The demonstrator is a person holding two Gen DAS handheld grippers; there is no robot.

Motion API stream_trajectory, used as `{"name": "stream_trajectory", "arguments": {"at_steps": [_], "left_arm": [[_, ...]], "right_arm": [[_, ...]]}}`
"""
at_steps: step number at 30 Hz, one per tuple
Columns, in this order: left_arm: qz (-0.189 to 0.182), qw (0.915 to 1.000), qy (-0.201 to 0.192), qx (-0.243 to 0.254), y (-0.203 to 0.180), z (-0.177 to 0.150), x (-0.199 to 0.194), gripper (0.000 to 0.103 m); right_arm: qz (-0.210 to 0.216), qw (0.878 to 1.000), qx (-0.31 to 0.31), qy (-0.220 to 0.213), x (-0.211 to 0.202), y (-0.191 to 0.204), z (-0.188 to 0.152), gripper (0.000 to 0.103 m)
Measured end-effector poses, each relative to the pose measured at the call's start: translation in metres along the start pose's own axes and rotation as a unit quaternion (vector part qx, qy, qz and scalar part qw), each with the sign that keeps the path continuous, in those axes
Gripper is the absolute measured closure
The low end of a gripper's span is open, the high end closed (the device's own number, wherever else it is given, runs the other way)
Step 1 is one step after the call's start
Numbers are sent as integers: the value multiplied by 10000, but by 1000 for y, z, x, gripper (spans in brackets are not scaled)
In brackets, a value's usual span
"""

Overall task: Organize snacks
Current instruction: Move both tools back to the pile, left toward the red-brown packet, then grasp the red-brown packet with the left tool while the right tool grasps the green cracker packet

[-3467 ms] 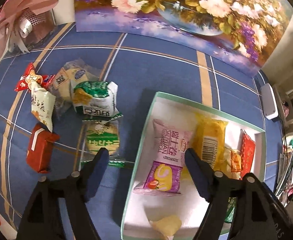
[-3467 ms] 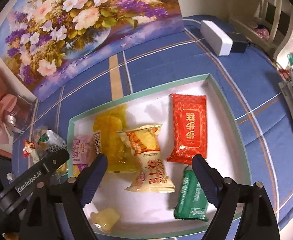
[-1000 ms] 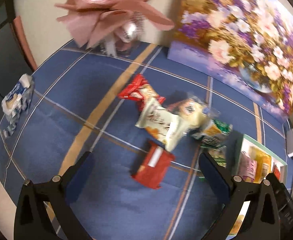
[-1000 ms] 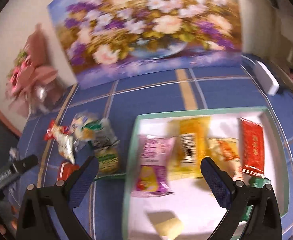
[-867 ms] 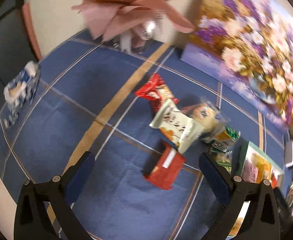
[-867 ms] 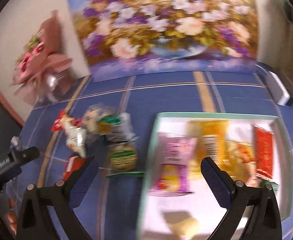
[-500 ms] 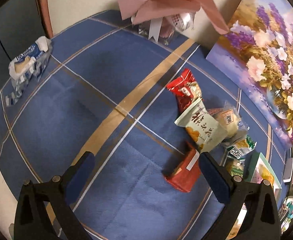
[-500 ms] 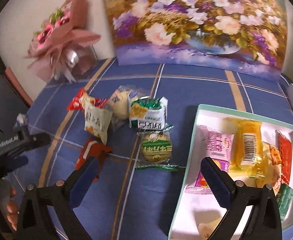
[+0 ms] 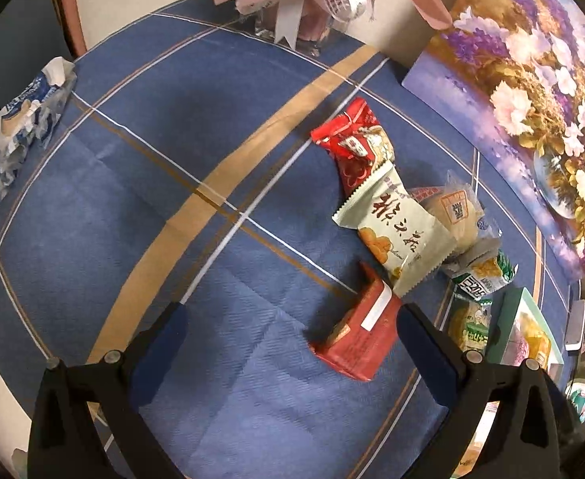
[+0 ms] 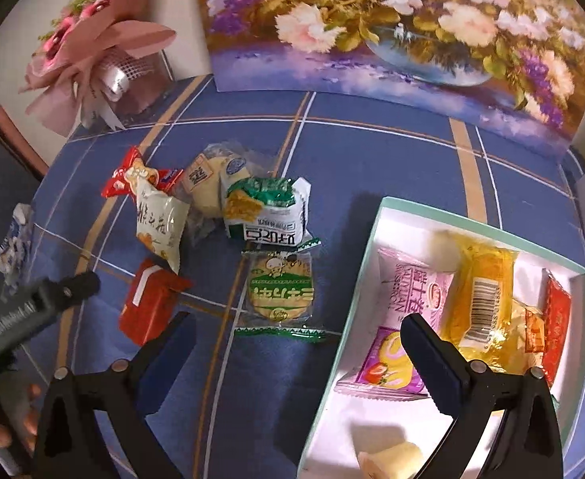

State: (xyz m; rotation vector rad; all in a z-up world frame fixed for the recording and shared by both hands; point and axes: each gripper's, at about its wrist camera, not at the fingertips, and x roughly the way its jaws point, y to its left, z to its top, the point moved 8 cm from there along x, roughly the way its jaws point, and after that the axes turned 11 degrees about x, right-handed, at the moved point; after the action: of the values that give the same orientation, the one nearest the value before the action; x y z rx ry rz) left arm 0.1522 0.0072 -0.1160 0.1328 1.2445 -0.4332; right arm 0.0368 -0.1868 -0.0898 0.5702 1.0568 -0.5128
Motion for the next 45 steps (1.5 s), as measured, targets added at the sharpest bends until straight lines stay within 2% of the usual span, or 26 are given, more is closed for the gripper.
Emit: {"name": "stream_trajectory", "arguments": {"at_steps": [4, 9, 13, 17, 24, 27, 32, 37, 39, 40, 44, 45], "left_arm": [[-42, 9999, 88, 127, -9, 0, 8, 0], [-99, 9992, 230, 303, -19, -5, 16, 0], [-119, 9986, 275, 431, -28, -5, 20, 0], [-158, 9975, 303, 616, -39, -5, 21, 0], [-217, 9963, 361, 748, -51, -4, 26, 1], [-271, 9960, 421, 744, -53, -5, 30, 9], [-356, 9955, 531, 703, -50, -10, 35, 13], [-556, 9945, 592, 660, -56, -10, 39, 31], [-582, 9941, 632, 657, -57, -11, 41, 37], [-605, 9941, 639, 641, -57, -12, 42, 43], [-703, 9940, 625, 551, -55, -13, 43, 46], [-749, 9940, 603, 525, -56, -12, 43, 50]], "right_arm": [[-100, 9995, -45, 312, 1, -3, 7, 0], [-152, 9981, -399, 435, 4, -1, 16, 0], [26, 9968, -459, 659, 8, 4, 16, 0], [-111, 9921, -855, 912, 13, 15, 14, 0], [-198, 9886, -1124, 981, 16, 31, 23, 1], [-63, 9911, -937, 947, 24, 32, 27, 3], [-97, 9911, -784, 1073, 44, 25, 24, 21], [-142, 9910, -654, 1159, 59, 19, 21, 33], [-198, 9910, -601, 1178, 65, 17, 21, 36], [-223, 9909, -598, 1183, 68, 17, 20, 37], [-215, 9905, -675, 1177, 75, 20, 18, 39], [-264, 9901, -700, 1188, 78, 21, 16, 40]]}}
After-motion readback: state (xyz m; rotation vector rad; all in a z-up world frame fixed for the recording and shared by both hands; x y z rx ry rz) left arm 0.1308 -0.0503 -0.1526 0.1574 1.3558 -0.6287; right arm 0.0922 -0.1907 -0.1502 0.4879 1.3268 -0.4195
